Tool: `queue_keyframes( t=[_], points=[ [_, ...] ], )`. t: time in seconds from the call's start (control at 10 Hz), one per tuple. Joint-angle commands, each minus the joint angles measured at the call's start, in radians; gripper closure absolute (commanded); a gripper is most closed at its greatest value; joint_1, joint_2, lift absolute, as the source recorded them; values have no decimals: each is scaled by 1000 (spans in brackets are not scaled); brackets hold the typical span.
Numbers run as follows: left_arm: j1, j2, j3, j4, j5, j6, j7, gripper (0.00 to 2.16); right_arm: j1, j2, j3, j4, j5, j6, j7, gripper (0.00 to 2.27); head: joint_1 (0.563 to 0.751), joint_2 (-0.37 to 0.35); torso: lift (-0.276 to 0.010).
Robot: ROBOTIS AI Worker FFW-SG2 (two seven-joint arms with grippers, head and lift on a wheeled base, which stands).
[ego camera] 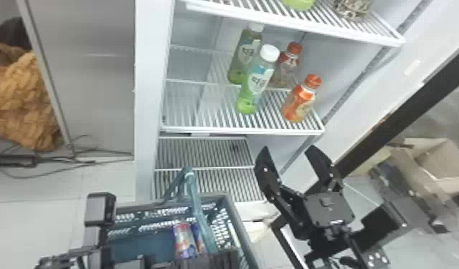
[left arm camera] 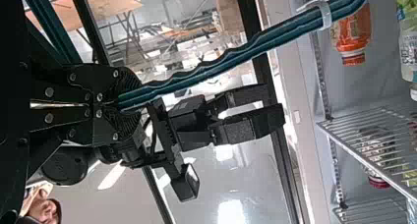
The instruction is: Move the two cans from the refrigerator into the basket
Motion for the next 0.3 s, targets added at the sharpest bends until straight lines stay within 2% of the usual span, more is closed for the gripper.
queue_keyframes(
  t=[0.0,0.2],
  points=[
    [0,0,0,0,0,0,0,1190,0,0,0,1,1,-7,0,104,695,-350,-276],
    [-2,0,0,0,2,0,0,1190,0,0,0,1,3,-11,0,104,695,-350,-276]
  ],
)
